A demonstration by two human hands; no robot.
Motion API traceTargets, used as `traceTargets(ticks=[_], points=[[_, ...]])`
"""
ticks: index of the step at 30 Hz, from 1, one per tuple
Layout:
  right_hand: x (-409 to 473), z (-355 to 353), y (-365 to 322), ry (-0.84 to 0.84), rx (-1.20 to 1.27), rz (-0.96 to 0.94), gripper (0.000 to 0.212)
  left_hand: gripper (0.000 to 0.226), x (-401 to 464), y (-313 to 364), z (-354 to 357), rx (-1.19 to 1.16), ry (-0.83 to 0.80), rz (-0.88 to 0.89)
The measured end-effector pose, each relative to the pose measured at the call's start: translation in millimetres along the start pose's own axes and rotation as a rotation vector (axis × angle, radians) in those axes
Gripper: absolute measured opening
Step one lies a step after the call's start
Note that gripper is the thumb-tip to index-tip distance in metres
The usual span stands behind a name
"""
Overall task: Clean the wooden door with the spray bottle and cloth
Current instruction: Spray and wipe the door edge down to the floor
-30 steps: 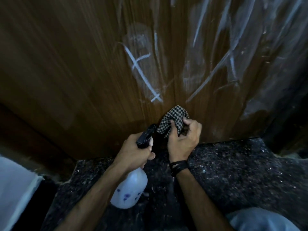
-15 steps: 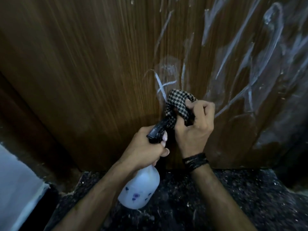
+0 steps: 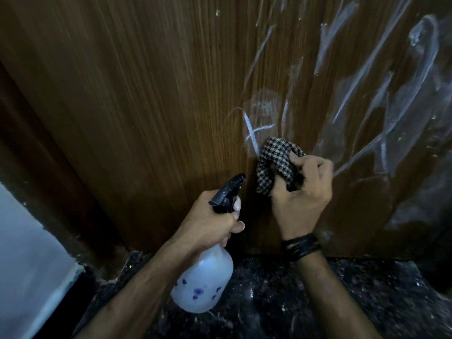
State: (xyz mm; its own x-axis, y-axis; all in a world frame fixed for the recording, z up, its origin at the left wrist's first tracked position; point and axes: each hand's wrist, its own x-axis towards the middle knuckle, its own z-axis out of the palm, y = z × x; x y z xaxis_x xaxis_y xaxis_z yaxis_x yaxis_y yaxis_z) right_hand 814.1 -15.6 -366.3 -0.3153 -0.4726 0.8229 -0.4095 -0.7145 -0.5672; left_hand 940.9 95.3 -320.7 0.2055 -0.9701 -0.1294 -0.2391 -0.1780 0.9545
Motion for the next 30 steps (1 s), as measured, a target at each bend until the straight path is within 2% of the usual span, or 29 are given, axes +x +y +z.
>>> traceTargets(ticks=[3, 5, 7, 13, 16, 18, 21, 23, 26, 30], points=[[-16.3, 2.8, 5.0, -0.147, -0.002, -0.103, 0.020, 0.027, 1.2, 5.7, -1.5, -0.011, 0.010, 0.018], [-34.7, 2.5, 8.1, -0.299, 0.013, -0.104, 0.023, 0.027, 1.9, 10.8, -0.9, 0.008, 0.024, 0.027], [-34.0, 1.9, 3.6, -0.360, 0.030, -0.082, 0.028, 0.027, 0.7, 17.2, 0.4, 0.018, 0.044, 0.039], [57.1, 7.4, -44.7, -0.046, 0.042, -0.031, 0.040, 0.030, -10.2, 33.4, -6.1, -0.088, 0.000, 0.065], [67.0, 9.4, -51.3, -0.047, -0.016, -0.117, 0.038, 0.030, -16.3, 39.3, -11.9, -0.101, 0.001, 0.094], [51.7, 11.1, -43.5, -0.153, -0.049, -0.218, 0.038, 0.029, -17.3, 44.0, -13.5, -0.115, 0.012, 0.118], [23.0, 11.2, -30.9, -0.425, -0.072, -0.371, 0.035, 0.029, -17.3, 52.0, -13.8, -0.132, 0.042, 0.135], [14.6, 10.1, -26.4, -0.512, -0.108, -0.381, 0.034, 0.028, -15.4, 55.6, -11.6, -0.145, 0.068, 0.125], [29.4, 8.7, -35.9, -0.456, -0.040, -0.284, 0.027, 0.028, -17.9, 63.0, -9.7, -0.153, 0.055, 0.132], [95.6, 12.3, -71.1, -0.193, 0.029, -0.241, 0.030, 0.028, -17.8, 81.9, -17.7, -0.147, 0.047, 0.170]])
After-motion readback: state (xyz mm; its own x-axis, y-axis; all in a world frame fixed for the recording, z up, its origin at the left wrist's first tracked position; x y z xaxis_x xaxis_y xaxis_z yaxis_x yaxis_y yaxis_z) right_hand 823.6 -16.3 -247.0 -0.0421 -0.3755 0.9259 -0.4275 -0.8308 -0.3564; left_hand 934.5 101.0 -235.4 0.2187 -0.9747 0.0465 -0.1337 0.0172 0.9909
